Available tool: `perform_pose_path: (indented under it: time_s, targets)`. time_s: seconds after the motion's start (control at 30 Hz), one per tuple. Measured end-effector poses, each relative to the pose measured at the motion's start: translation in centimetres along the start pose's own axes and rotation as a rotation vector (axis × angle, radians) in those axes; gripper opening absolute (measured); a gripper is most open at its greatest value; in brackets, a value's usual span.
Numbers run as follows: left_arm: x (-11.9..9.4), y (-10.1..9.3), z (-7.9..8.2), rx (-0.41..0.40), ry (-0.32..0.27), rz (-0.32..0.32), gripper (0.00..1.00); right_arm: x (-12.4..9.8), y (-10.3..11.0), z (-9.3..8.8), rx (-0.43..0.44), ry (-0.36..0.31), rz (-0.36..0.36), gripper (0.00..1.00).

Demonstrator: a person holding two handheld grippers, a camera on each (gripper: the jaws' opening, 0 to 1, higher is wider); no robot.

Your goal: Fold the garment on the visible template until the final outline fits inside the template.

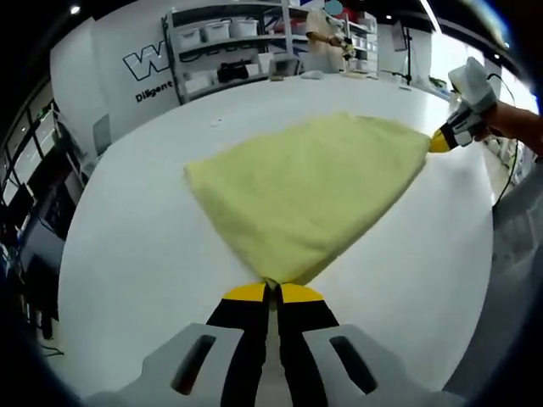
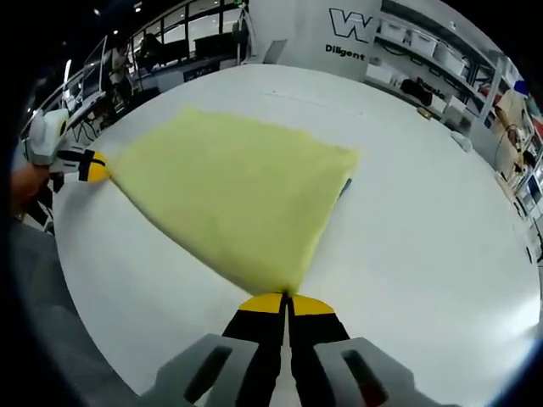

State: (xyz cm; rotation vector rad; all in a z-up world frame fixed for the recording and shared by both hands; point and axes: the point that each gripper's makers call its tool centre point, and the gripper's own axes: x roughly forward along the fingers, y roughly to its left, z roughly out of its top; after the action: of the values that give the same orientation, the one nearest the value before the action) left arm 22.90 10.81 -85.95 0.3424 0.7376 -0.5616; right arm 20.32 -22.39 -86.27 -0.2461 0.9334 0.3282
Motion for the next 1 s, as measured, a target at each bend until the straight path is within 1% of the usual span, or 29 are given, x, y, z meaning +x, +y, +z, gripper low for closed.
perform_pose_path:
  time_s: [0.23,0.37,0.47,0.73,0.8,0.9,0.97,1.0]
  targets:
    - [0.16,-0.14,-0.3,-0.001,0.003,0.001,0.0,0.36,0.22,-0.66,0.005,0.015,0.008,0.0]
    - [0.14,-0.16,-0.23,-0.002,-0.004,0.003,0.0,0.39,0.12,-0.66,0.012,0.014,0.012,0.0]
    - [0.13,-0.19,-0.22,-0.006,-0.006,0.005,0.0,0.39,0.05,-0.68,0.037,0.009,0.02,0.0]
    - [0.11,-0.19,-0.25,-0.015,-0.002,0.007,0.01,0.4,0.26,-0.61,0.041,0.005,0.024,0.0]
    - [0.06,-0.19,-0.3,-0.02,0.003,0.008,0.02,0.38,0.16,-0.64,0.041,0.004,0.015,0.07]
    - [-0.11,-0.01,-0.34,-0.026,0.006,0.014,0.08,-0.02,0.06,-0.4,0.044,-0.013,0.01,0.08]
    - [-0.26,0.2,-0.23,-0.034,0.002,0.022,0.14,-0.13,-0.25,-0.13,0.044,-0.025,-0.001,0.12]
    - [-0.33,0.22,-0.15,-0.036,-0.002,0.022,0.15,-0.17,-0.23,-0.11,0.044,-0.025,0.001,0.14]
